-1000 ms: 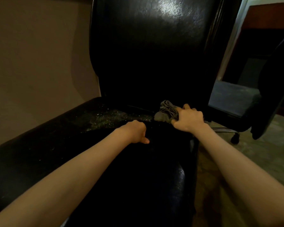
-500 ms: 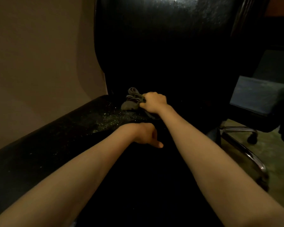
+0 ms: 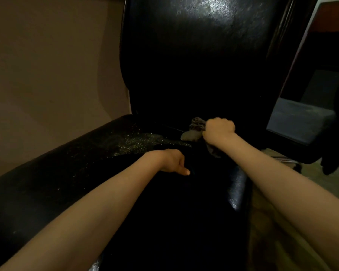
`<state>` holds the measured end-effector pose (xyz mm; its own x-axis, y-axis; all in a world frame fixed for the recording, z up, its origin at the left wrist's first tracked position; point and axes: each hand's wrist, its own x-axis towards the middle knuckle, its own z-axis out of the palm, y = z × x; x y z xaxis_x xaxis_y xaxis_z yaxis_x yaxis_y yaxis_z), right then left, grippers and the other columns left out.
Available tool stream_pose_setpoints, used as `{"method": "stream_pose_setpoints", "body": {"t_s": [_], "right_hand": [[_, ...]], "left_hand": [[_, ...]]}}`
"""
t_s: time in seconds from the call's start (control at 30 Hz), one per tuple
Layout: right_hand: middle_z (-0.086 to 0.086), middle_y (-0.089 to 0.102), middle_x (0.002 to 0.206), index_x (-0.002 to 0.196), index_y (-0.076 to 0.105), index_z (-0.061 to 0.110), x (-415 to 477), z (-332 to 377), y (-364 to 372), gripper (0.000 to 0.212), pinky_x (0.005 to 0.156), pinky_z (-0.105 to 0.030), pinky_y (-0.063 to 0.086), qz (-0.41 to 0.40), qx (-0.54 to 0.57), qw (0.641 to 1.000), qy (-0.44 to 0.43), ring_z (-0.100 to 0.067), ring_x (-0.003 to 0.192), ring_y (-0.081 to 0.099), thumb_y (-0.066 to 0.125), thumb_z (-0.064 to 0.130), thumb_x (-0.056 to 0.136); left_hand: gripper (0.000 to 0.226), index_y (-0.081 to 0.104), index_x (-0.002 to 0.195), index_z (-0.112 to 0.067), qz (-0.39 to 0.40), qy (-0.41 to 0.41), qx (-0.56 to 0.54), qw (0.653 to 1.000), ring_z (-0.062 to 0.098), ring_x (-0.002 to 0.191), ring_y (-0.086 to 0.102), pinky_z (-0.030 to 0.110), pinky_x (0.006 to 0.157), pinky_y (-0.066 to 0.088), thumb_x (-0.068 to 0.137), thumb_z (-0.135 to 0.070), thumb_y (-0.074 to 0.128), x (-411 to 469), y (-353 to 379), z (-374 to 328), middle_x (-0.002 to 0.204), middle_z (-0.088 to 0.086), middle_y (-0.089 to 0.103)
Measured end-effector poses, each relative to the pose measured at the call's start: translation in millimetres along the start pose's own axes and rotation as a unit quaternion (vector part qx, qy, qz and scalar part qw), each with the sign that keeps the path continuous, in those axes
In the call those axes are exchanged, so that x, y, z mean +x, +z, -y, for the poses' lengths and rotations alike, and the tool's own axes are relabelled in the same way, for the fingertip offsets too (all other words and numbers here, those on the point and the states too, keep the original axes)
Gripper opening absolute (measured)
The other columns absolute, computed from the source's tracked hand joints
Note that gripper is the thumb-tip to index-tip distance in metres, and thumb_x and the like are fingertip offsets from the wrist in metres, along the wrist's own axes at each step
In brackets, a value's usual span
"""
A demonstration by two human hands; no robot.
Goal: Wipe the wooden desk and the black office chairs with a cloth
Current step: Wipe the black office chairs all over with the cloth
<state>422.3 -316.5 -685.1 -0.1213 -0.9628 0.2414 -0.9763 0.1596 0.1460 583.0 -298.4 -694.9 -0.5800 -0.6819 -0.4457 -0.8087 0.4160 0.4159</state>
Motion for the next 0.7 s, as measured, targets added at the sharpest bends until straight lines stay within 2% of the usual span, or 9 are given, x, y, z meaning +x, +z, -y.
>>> {"method": "stream_pose_setpoints", "body": {"t_s": [0.07,0.13,0.2,0.27,0.33,0.4,0.47,0.53,0.7], "right_hand": [[-0.015,0.057,0.116,0.117,0.057,0.005,-7,4,10,0.030,0.069,-0.031,0.046,0.032,0.005,0.999,0.022,-0.031,0.102,0.057,0.046,0.024,0.097],[-0.016,0.056,0.116,0.116,0.058,0.003,-3,10,9,0.030,0.075,-0.034,0.052,0.046,0.014,0.999,0.016,-0.033,0.104,0.057,0.050,0.022,0.095],[-0.014,0.058,0.102,0.105,0.060,0.002,3,13,4,0.023,0.069,-0.030,0.047,0.046,0.053,0.997,0.011,-0.032,0.099,0.058,0.052,0.020,0.094],[-0.008,0.048,0.076,0.082,0.053,0.005,4,16,5,0.021,0.055,-0.028,0.036,0.037,0.101,0.993,0.037,-0.027,0.078,0.055,0.052,0.022,0.095],[-0.004,0.035,0.065,0.069,0.042,0.010,3,24,6,0.031,0.045,-0.027,0.027,0.022,0.153,0.984,0.082,-0.019,0.058,0.039,0.053,0.024,0.095],[-0.004,0.039,0.069,0.074,0.048,0.006,7,41,6,0.028,0.049,-0.027,0.032,0.032,0.197,0.976,0.086,-0.019,0.060,0.040,0.054,0.025,0.094],[-0.009,0.054,0.090,0.101,0.059,0.003,12,66,1,0.024,0.063,-0.029,0.039,0.031,0.238,0.968,0.070,-0.027,0.085,0.055,0.056,0.026,0.093],[-0.013,0.058,0.112,0.115,0.059,0.005,19,99,-6,0.032,0.071,-0.031,0.041,0.027,0.275,0.959,0.060,-0.031,0.107,0.056,0.056,0.026,0.092],[-0.009,0.060,0.109,0.107,0.060,0.007,35,167,-17,0.024,0.065,-0.027,0.044,0.060,0.337,0.939,0.001,-0.026,0.099,0.060,0.055,0.025,0.092]], "left_hand": [[0.033,0.056,0.115,-0.006,-0.003,-0.001,0.019,1.000,0.016,0.093,0.046,0.025,0.075,0.038,0.093,-0.031,0.055,-4,-2,-2,0.109,0.008,0.052],[0.033,0.056,0.117,-0.005,0.002,0.009,0.041,0.999,0.013,0.085,0.048,0.023,0.070,0.040,0.092,-0.026,0.057,-16,-16,2,0.097,0.001,0.051],[0.028,0.058,0.113,-0.005,0.010,0.000,0.042,0.999,0.012,0.080,0.049,0.021,0.068,0.042,0.091,-0.022,0.058,-32,-29,17,0.087,-0.005,0.049],[0.017,0.059,0.102,-0.012,0.009,-0.011,0.056,0.998,0.015,0.088,0.049,0.027,0.078,0.043,0.088,-0.021,0.062,-40,-31,36,0.087,-0.009,0.049],[0.012,0.056,0.091,-0.020,-0.010,-0.006,0.077,0.997,0.015,0.092,0.051,0.031,0.084,0.044,0.085,-0.023,0.066,-40,-23,50,0.088,-0.008,0.051],[0.013,0.056,0.090,-0.020,-0.030,0.002,0.066,0.997,0.016,0.092,0.052,0.031,0.085,0.045,0.084,-0.023,0.068,-35,-18,55,0.091,-0.005,0.052],[0.016,0.059,0.095,-0.017,-0.038,0.012,0.076,0.996,0.014,0.090,0.051,0.025,0.076,0.044,0.084,-0.024,0.068,-32,-16,54,0.091,-0.005,0.051],[0.020,0.059,0.098,-0.015,-0.054,0.011,0.094,0.994,0.013,0.087,0.050,0.019,0.065,0.040,0.083,-0.025,0.069,-31,-15,55,0.086,-0.007,0.050],[0.034,0.058,0.111,-0.003,-0.091,-0.004,0.072,0.993,0.027,0.106,0.054,0.028,0.084,0.043,0.084,-0.020,0.068,-28,-4,56,0.113,0.011,0.056]]}}
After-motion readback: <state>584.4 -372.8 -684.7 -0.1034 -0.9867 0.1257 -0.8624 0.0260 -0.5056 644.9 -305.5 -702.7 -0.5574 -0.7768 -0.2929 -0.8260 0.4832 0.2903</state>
